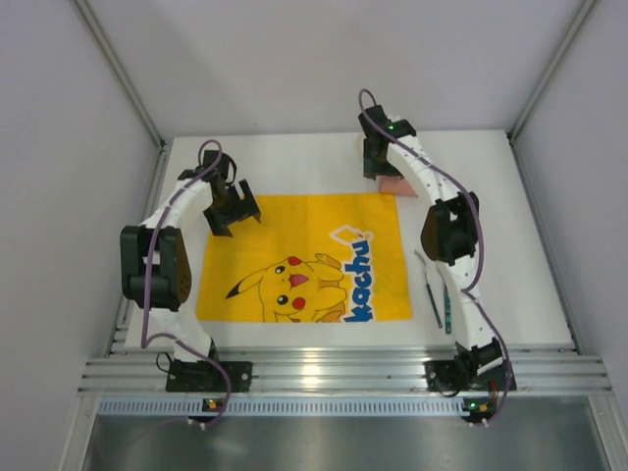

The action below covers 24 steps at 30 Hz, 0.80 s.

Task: Set the dinner table for one person

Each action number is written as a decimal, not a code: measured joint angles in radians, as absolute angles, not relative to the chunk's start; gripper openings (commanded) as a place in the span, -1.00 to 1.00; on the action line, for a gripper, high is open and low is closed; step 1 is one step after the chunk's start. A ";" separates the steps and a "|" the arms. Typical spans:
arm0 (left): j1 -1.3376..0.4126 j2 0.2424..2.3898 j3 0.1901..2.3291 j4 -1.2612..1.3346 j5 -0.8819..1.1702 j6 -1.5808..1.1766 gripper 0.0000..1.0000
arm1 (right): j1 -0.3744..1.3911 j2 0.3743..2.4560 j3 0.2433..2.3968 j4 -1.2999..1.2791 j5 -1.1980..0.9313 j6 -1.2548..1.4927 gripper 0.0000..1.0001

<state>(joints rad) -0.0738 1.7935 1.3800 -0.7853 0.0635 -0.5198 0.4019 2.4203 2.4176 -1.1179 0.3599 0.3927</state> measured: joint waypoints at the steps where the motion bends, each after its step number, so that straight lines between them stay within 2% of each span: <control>1: -0.074 1.794 1.378 -0.778 0.075 -0.521 0.81 | 0.410 2.429 2.422 -1.109 0.402 0.384 0.42; 7: -0.076 1.798 1.368 -0.748 0.112 -0.521 0.81 | 0.469 2.437 2.456 -1.016 0.581 0.310 0.38; 16: -0.076 1.897 1.382 -0.736 0.113 -0.519 0.81 | 0.425 2.458 2.418 -1.004 0.641 0.287 0.26; 20: -0.076 1.920 1.405 -0.736 0.123 -0.519 0.80 | 0.377 2.470 2.395 -1.010 0.639 0.281 -0.26; 24: -0.076 1.929 1.412 -0.735 0.138 -0.519 0.78 | 0.358 2.470 2.388 -1.011 0.700 0.260 -0.65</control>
